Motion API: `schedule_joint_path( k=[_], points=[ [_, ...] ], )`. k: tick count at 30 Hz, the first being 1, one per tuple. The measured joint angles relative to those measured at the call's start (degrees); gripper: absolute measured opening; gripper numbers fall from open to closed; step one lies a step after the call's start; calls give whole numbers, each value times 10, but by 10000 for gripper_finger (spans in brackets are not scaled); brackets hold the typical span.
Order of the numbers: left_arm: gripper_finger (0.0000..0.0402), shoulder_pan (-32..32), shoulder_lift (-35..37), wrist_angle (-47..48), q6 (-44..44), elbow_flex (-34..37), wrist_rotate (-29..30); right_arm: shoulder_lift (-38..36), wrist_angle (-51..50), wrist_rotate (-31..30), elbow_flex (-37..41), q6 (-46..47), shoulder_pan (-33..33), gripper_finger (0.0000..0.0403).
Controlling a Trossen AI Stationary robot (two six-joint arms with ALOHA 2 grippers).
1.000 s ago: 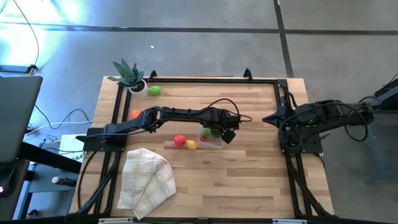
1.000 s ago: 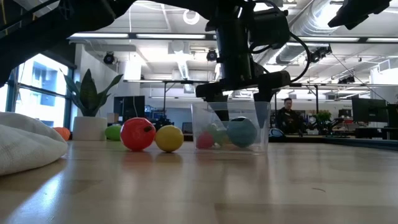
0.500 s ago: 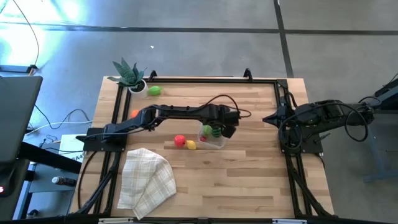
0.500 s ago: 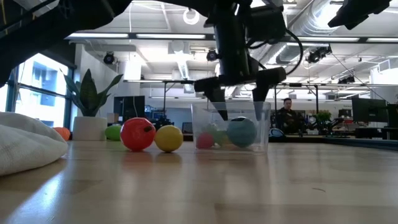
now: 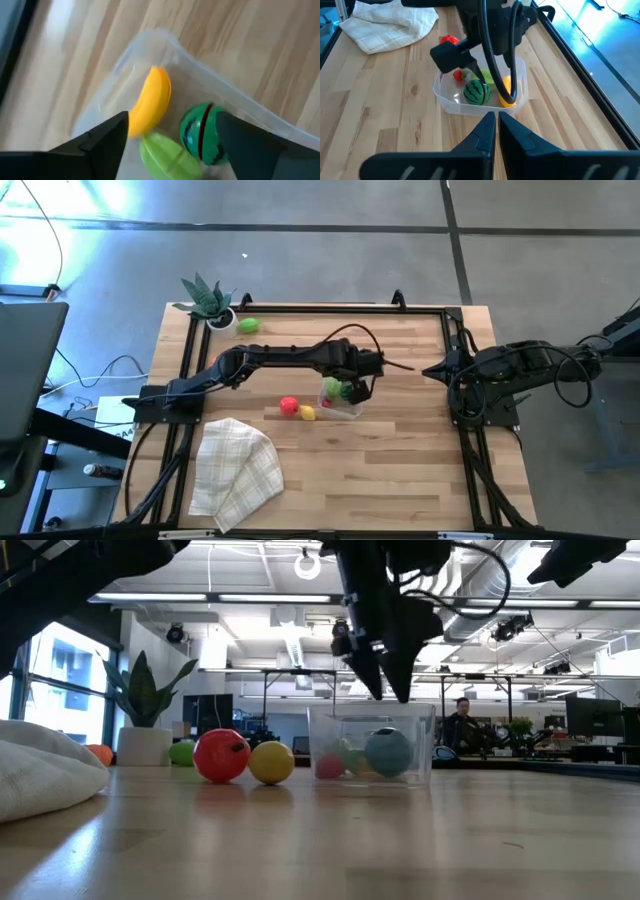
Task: Pick and placing Produce into tupperware
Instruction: Put the apple into the transparent bin
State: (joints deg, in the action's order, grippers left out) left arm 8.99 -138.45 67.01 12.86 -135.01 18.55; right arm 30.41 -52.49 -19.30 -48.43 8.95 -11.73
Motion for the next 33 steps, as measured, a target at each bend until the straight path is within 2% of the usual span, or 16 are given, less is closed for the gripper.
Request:
schedule_joint_path(
  k=[9,13,18,21,23,28,33],
  points=[
    [192,0,35,34,-149,0,-26,0,0,0,0,0,0,11],
    [155,0,47,75,-219,0,-29,0,0,0,0,0,0,11],
    [118,0,58,157,-258,0,-42,0,0,0,0,0,0,11],
    [102,0,69,230,-299,1,-49,0,0,0,0,0,0,11],
    [93,0,82,229,-317,6,-53,0,0,0,0,0,0,11],
    [79,0,126,230,-371,10,-118,0,0,0,0,0,0,11],
    [80,3,161,230,-329,10,-76,0,0,0,0,0,0,11]
  ],
)
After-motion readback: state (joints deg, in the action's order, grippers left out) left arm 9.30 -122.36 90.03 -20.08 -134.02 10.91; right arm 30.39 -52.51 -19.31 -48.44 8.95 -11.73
